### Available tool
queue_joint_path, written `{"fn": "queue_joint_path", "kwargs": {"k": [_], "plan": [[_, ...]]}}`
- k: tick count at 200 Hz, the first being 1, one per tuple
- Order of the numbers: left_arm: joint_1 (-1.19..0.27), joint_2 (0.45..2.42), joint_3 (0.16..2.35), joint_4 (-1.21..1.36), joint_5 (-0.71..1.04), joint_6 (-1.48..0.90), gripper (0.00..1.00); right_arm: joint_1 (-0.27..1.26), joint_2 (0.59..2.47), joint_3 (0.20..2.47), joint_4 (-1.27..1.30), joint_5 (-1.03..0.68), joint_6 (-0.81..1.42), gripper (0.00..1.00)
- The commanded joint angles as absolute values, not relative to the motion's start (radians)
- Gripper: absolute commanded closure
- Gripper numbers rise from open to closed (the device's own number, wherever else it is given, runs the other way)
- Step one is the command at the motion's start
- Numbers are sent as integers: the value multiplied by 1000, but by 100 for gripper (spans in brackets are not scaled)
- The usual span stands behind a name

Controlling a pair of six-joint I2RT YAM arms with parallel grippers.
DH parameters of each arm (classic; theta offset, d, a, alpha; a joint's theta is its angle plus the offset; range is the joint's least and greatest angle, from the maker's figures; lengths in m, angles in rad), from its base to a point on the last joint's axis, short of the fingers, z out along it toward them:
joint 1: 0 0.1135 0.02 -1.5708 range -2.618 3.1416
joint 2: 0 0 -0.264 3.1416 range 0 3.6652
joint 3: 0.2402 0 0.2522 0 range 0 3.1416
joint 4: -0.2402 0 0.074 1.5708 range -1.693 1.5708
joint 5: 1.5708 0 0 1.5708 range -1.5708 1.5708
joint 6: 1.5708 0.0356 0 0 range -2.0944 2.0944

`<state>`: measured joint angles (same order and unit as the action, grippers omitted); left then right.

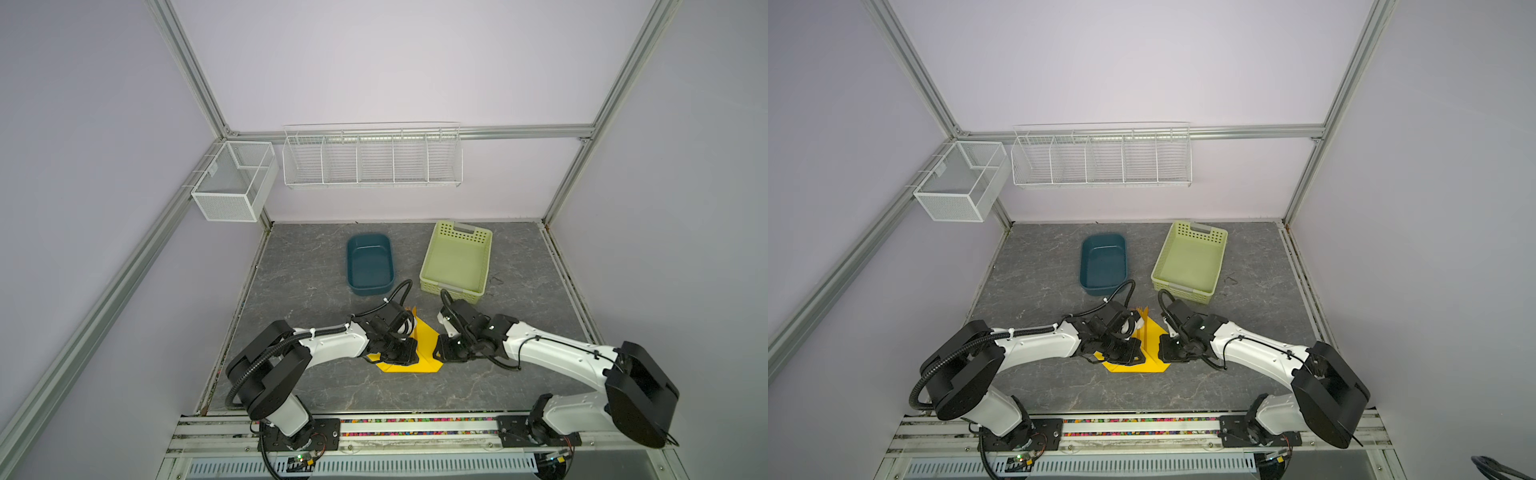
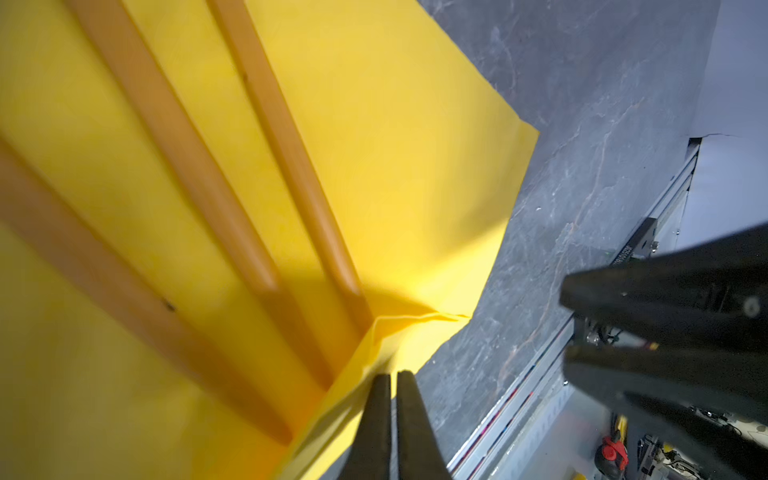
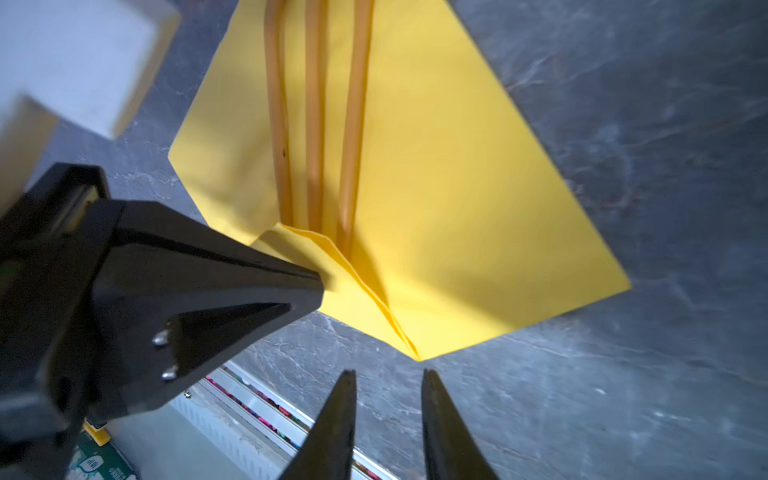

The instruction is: Place the utensils on the paper napkin and roll it up

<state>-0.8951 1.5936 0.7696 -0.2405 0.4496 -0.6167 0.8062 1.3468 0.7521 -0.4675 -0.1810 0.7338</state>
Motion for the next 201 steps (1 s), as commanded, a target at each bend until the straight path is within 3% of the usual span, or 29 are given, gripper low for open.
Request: {"fn": "queue_joint_path", "kwargs": {"k": [1,40,59,123,201], "plan": [[-896,1606,802,-241,411,-621,92,724,1311,694,-490,-219,726,64],[-895,1617,802,-250,400,-625,92,562,1291,586,-374,-340,753,47],[-896,1624,802,-250,402,-627,92,491,1301,533,-290,-414,773,45],[-896,1638,801,-250,415,-626,92,421,1401,425,-4,-574,845,46],[-896,1649,799,-244,424,-626,92,446,1513,384,266,-722,963,50]]}}
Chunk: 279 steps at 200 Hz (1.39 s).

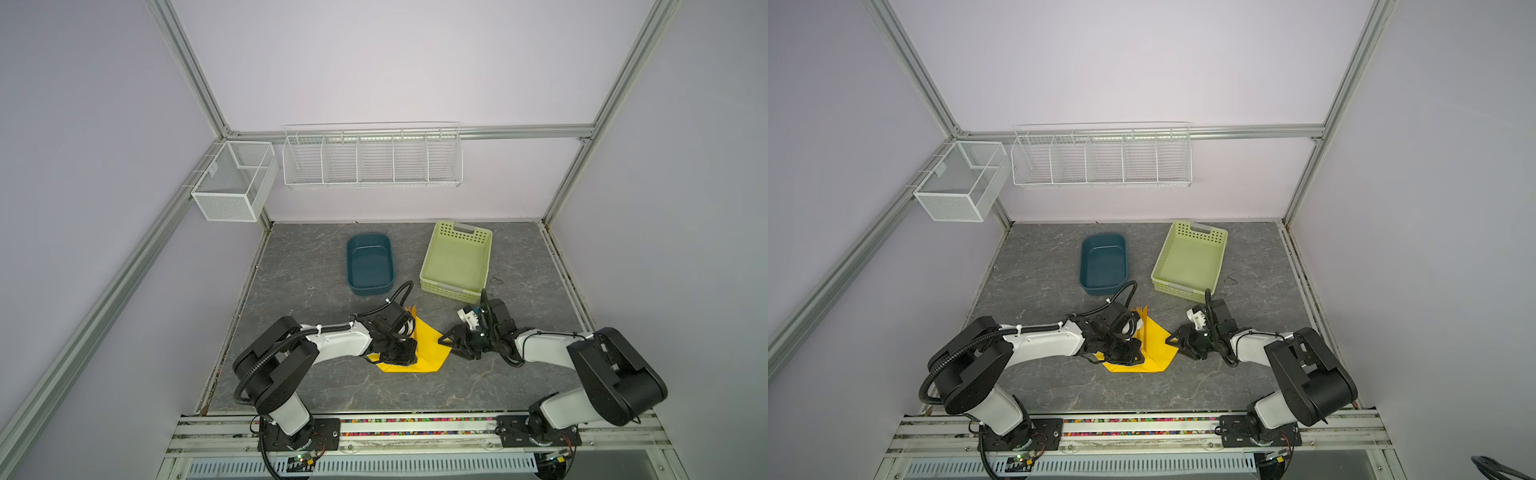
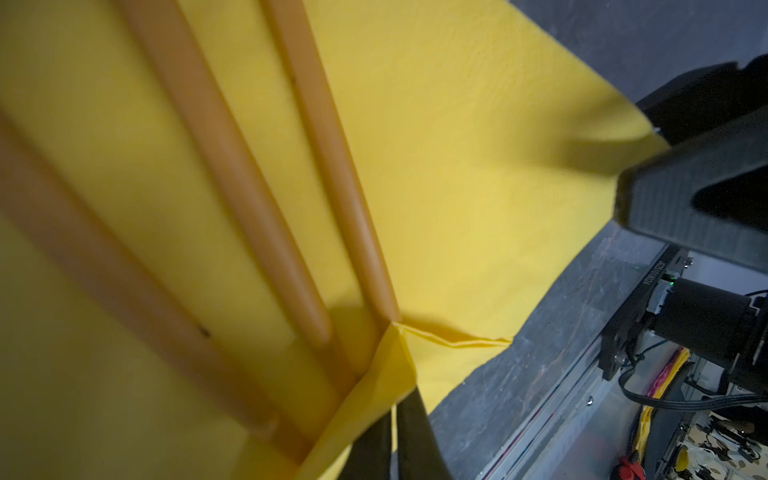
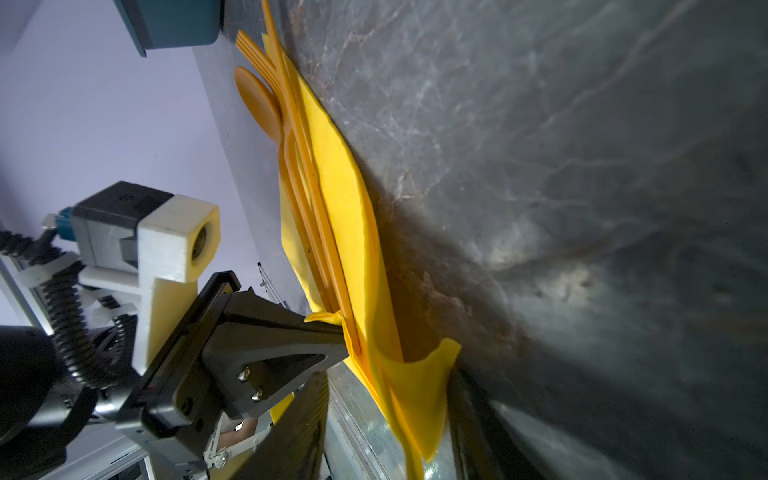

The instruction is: Place the utensils on the paper napkin and roll it up

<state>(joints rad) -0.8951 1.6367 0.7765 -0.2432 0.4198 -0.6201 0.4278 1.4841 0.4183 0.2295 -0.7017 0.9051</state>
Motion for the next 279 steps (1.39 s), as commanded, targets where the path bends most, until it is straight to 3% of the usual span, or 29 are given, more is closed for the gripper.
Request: {"fn": "queue_joint_path", "kwargs": {"k": [1,113,180,254,279], "plan": [[-896,1649,799,-244,424,-625,92,447,1513,384,266,-722,963,50],[-895,1651,804,-250,421,-626,92,509,1476,325,339,-763,1033,50],[-895,1648,805,-256,417,-623,92,437,1343,353,197,-721,966,51],[-895,1655,815,-252,430,-621,92,420,1393,451,31,-671,831,54],[-895,1655,814,-239,453,-620,92,420,1412,478,1,-653,803,60]]}}
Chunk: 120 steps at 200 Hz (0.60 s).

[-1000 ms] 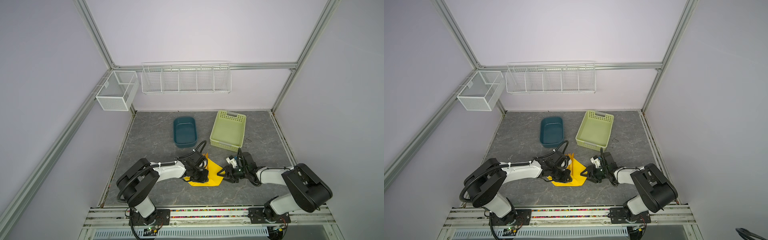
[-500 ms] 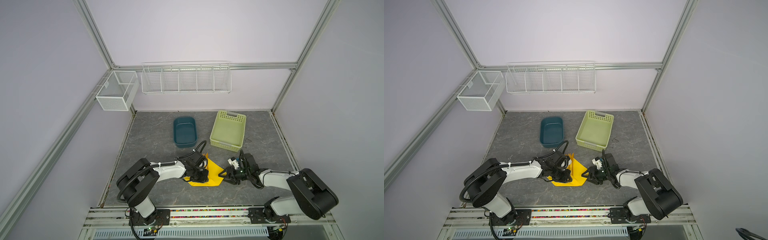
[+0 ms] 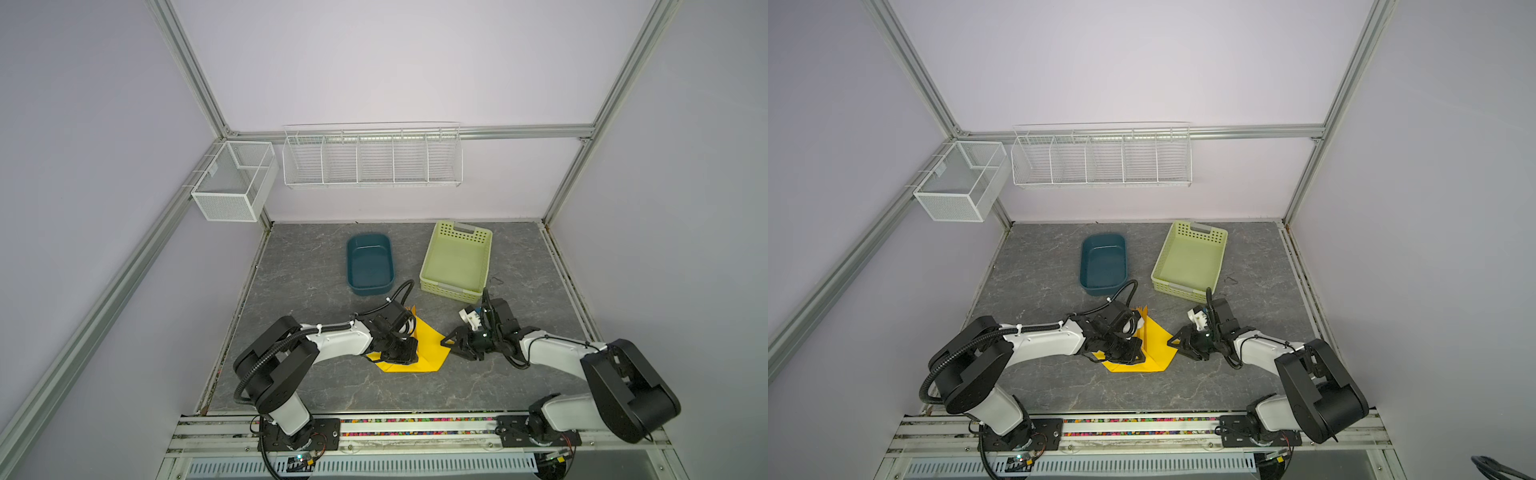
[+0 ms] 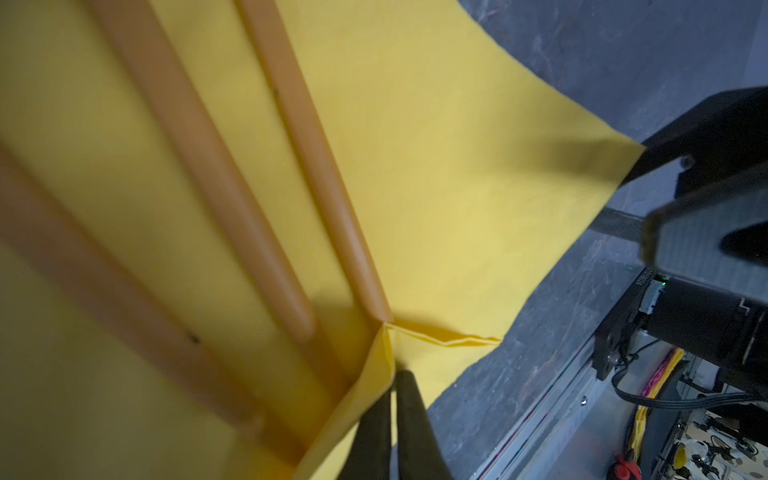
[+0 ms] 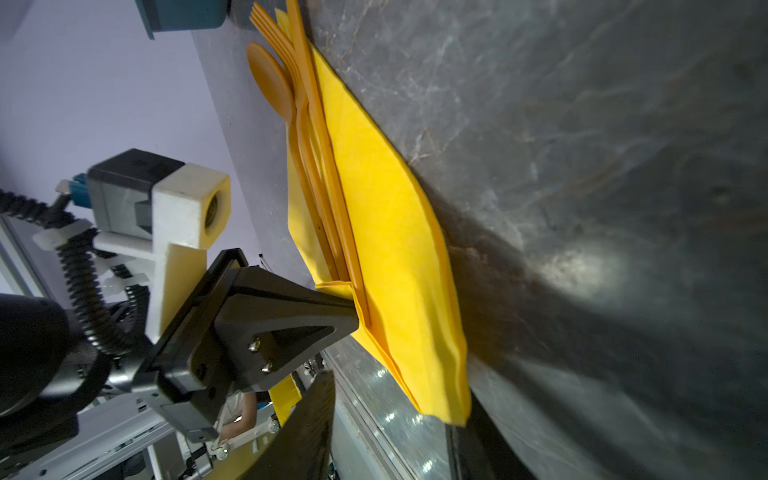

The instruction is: Place the utensils on the paper napkin and roll it up

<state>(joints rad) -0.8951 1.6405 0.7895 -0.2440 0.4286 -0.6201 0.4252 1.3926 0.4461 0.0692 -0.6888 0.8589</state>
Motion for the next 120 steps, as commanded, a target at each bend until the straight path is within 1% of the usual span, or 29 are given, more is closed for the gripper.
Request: {"fn": "queue_joint_path", "kwargs": {"k": [1,40,70,93,120], "plan": [[-896,1655,815,-239,453,-620,92,420,1412,478,0,-652,802,60],[-896,1657,817,-249,458,-617,92,420,1421,492,-43,-612,769,68],[-909,1663,832,-231,493,-618,92,422,1427,503,-45,-617,763,81],[-931,1677,860,-250,480,-619,93,426,1419,504,-53,-616,761,89],[-937,1692,873,-253,466,-630,96,429,1414,500,-55,-611,764,91]]}}
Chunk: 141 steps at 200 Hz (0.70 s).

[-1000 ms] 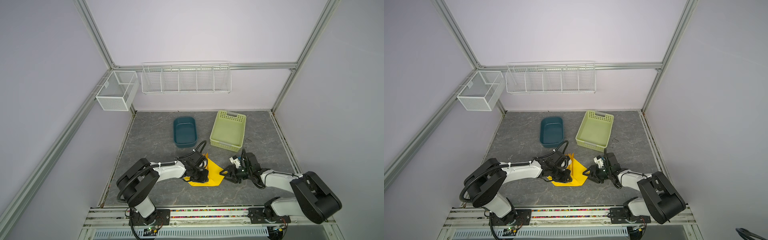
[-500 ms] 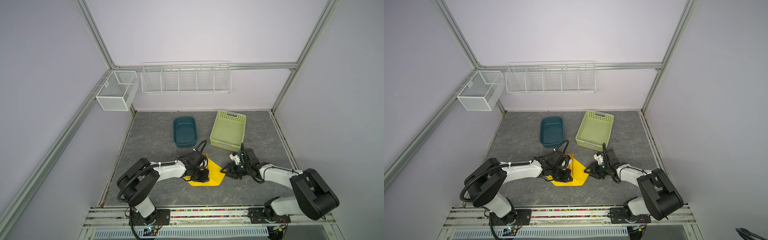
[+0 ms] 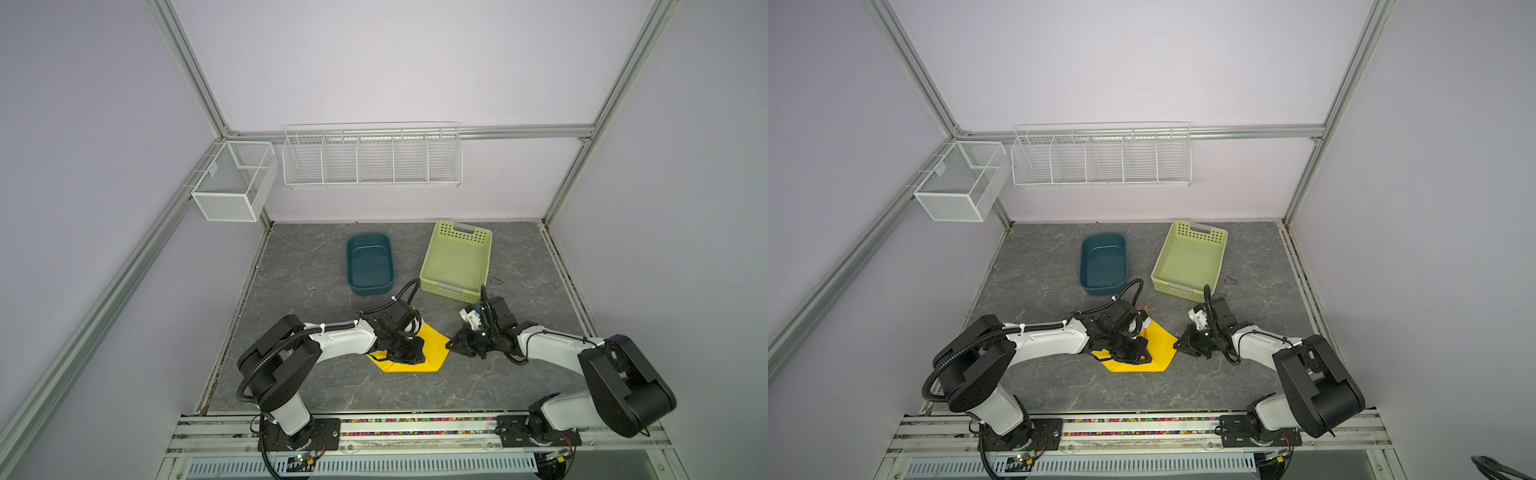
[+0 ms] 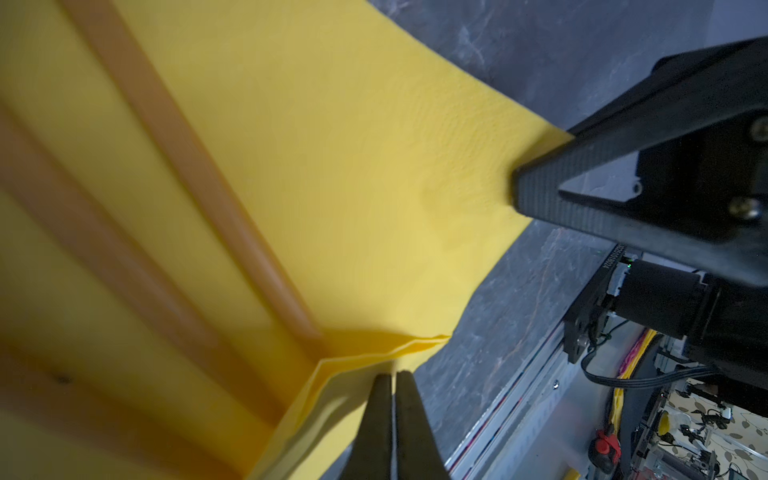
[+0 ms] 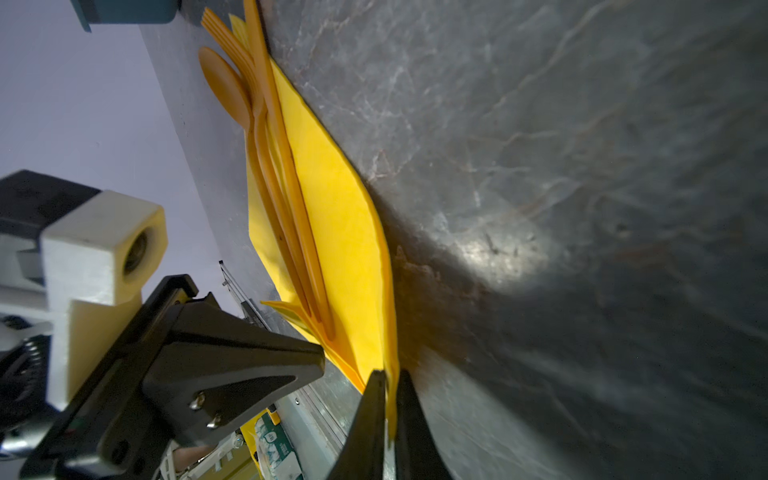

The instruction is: Place the utensils on the paper napkin and roll it up

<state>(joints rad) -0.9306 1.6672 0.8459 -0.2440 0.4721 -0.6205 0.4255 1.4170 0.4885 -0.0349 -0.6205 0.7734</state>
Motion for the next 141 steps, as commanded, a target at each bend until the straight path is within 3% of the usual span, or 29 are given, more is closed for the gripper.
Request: {"fn": "queue_joint_path", "kwargs": {"k": [1,31,141], "plan": [[-938,1693,874,-253,466,-629,96,429,1413,500,-55,-611,765,91],[-939,1716,875,-263,465,-631,100,433,1409,502,-56,-613,767,92],[-939,1748,881,-303,441,-626,100,479,1315,550,-108,-574,824,93]]}}
